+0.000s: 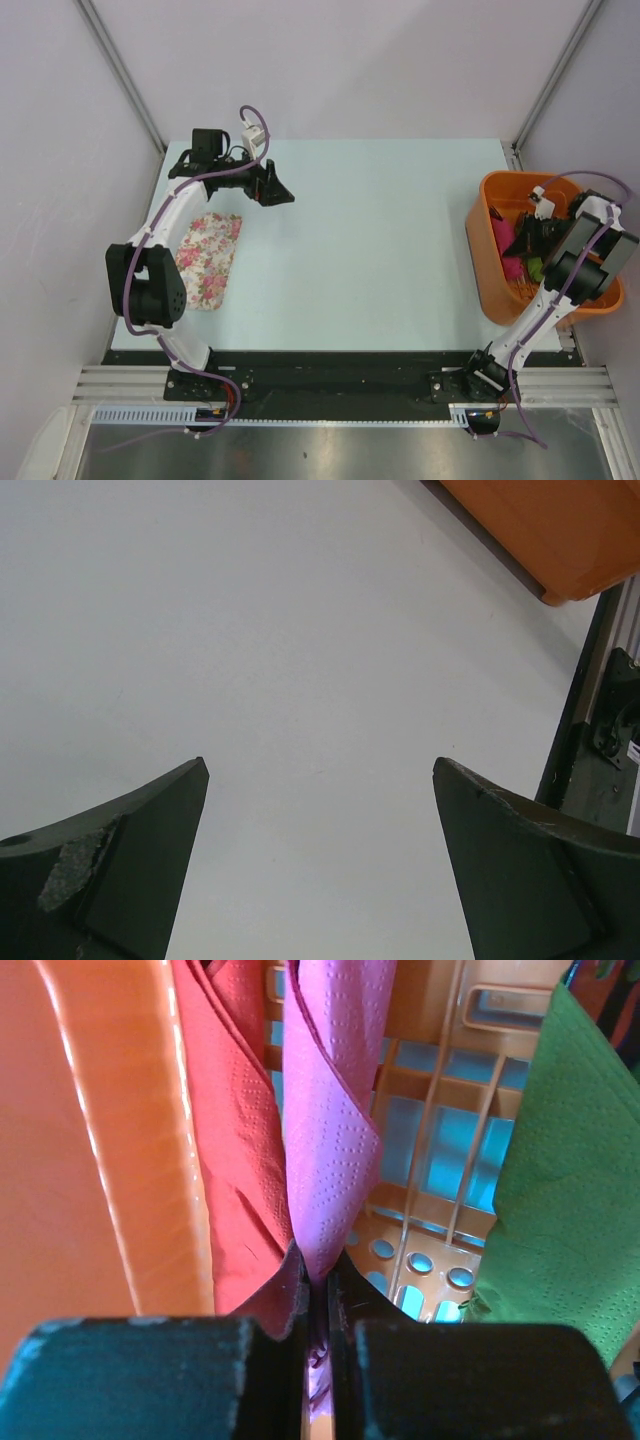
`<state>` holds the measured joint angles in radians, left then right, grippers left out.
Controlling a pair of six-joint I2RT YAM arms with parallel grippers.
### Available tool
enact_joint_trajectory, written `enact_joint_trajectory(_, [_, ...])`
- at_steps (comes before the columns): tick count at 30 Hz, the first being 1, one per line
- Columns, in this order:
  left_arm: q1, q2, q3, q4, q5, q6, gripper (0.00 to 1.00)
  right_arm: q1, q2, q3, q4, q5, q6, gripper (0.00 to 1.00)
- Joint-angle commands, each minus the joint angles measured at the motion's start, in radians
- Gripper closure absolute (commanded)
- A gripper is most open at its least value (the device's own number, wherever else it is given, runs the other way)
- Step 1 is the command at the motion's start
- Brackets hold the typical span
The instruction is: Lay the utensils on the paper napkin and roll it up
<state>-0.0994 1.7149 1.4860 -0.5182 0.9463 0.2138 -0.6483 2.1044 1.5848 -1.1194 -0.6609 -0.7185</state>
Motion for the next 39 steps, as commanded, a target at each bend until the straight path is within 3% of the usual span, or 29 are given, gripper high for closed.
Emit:
enact_joint_trajectory(1, [0.007,-0.001,0.025,0.024,0.028,0.001,0.00,0.013,0.020,0.018,0.061,0.058,0.042,0.89])
enact_joint_trajectory(6, [0.007,0.005,0.033,0.017,0.023,0.006,0.00,0.018,0.025,0.012,0.092,0.099,0.071,0.72])
enact_joint_trajectory(20, [0.007,-0.011,0.014,0.023,0.014,-0.002,0.00,0.018,-0.037,0.041,0.102,0.110,0.117,0.54])
enact_joint_trajectory(27, [0.012,-0.029,-0.007,0.047,-0.009,-0.019,0.00,0.030,-0.104,0.075,0.113,0.129,0.146,0.34])
enact_joint_trajectory(39, [0.055,-0.084,-0.059,0.106,-0.037,-0.073,0.00,0.052,-0.216,0.121,0.099,0.100,0.197,0.25])
